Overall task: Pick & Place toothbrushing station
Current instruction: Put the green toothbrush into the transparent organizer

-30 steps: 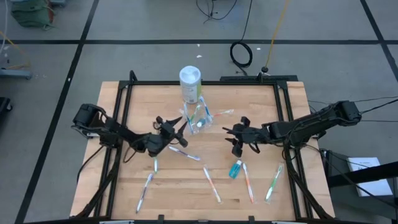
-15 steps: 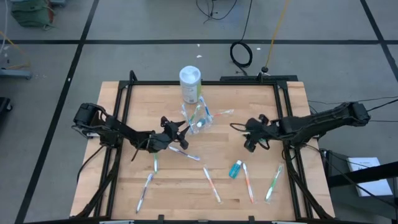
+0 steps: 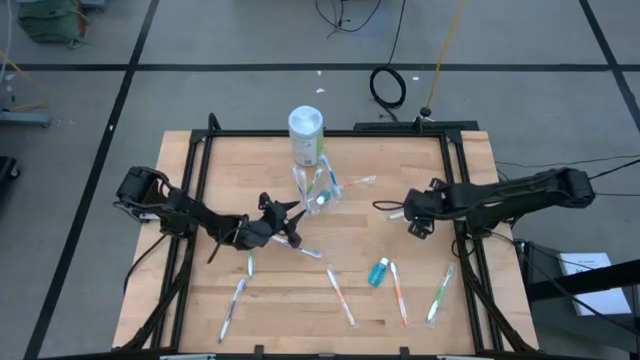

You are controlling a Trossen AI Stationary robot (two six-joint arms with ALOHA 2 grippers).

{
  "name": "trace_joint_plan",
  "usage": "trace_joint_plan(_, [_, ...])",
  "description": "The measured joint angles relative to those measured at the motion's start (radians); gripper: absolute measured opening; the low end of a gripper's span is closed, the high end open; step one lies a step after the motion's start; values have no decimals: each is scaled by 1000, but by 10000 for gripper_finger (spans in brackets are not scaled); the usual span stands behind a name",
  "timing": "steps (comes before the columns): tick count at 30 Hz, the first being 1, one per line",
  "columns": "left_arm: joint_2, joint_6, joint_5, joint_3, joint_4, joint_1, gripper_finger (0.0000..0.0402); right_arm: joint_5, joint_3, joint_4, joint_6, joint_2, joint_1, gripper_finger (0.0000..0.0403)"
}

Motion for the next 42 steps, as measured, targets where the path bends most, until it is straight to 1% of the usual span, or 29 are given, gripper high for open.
trace_joint_plan(3, [-12, 0, -1, 0, 3, -12, 154, 40, 0, -23, 37, 47, -31, 139])
trace_joint_plan(5, [-25, 1, -1, 0, 3, -21, 154, 45, 0, -30, 39, 79, -54, 139])
trace_joint_plan(9, [-61, 8, 0, 0, 1, -38, 154, -5, 0, -28, 12, 152, -94, 139])
trace_joint_plan(12, [-91, 48, -1, 0, 5, -47, 154, -9, 0, -28, 6, 206, -117, 139])
trace_joint_plan(16, [-128, 88, -1, 0, 4, -56, 154, -53, 0, -16, -21, 277, -146, 139])
trace_joint_plan(19, [-145, 115, -1, 0, 1, -57, 154, -54, 4, 0, -25, 323, -153, 138])
trace_joint_plan(22, [-148, 139, -1, 0, 4, -57, 154, -61, 5, 13, -36, 358, -156, 128])
trace_joint_plan(24, [-148, 158, -1, 0, 3, -57, 154, -82, 5, 22, -47, 372, -156, 111])
trace_joint_plan(31, [-148, 199, -1, 0, 0, -57, 154, -79, 3, 31, -41, 373, -154, 12])
trace_joint_plan(32, [-148, 207, -1, 0, 0, -56, 154, -77, 5, 32, -40, 366, -153, 7])
trace_joint_plan(35, [-148, 211, -1, 0, 0, -55, 154, -50, 14, 31, -38, 337, -136, 10])
trace_joint_plan(39, [-148, 211, -2, 0, 1, -54, 154, 77, 58, 25, -24, 295, -101, 2])
trace_joint_plan(42, [-148, 210, -2, 0, 4, -54, 154, 123, 88, 5, -26, 278, -74, 2])
